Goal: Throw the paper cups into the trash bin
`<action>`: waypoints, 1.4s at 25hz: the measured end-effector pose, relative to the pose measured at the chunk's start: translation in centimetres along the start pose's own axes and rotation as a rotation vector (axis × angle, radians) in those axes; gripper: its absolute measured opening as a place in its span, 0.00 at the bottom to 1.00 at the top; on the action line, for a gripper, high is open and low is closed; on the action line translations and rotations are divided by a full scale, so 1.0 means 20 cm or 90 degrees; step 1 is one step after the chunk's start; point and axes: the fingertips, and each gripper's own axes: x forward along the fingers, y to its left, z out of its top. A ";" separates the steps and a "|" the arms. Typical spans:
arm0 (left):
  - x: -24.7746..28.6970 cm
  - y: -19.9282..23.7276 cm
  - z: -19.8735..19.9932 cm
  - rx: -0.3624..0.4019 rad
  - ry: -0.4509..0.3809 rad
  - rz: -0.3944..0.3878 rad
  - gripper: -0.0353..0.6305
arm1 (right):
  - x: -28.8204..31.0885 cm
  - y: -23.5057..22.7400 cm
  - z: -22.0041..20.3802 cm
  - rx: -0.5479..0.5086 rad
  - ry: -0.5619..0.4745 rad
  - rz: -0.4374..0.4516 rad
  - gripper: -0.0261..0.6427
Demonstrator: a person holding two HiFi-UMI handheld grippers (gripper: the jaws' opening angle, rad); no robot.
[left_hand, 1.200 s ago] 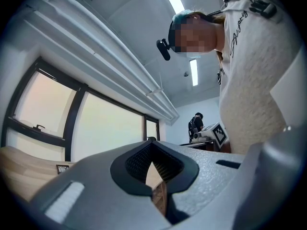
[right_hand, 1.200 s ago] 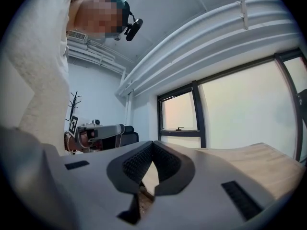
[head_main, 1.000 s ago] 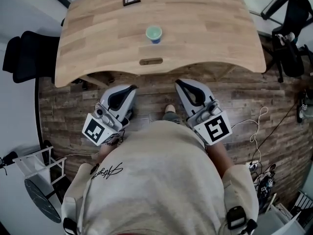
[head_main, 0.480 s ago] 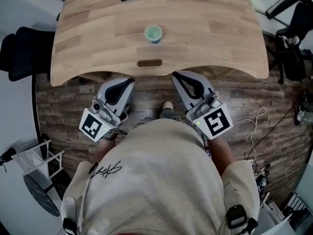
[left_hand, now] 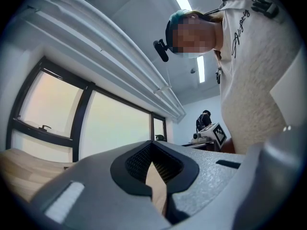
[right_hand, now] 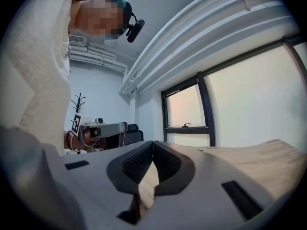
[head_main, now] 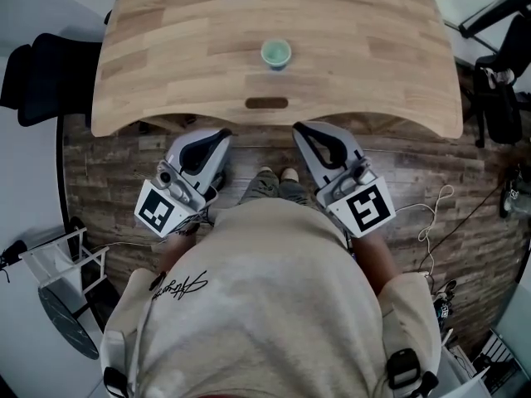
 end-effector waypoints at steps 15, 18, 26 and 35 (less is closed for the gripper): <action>-0.01 0.09 -0.06 -0.020 0.016 -0.017 0.05 | 0.09 -0.07 -0.01 0.047 -0.037 -0.028 0.06; -0.01 0.12 -0.09 -0.026 0.025 -0.014 0.05 | 0.12 -0.12 -0.02 0.038 -0.055 -0.035 0.06; 0.00 0.14 -0.16 -0.045 0.047 -0.017 0.05 | 0.18 -0.19 -0.15 0.049 -0.013 -0.036 0.18; -0.03 0.16 -0.22 -0.055 0.056 -0.015 0.05 | 0.26 -0.25 -0.42 0.061 0.094 -0.031 0.31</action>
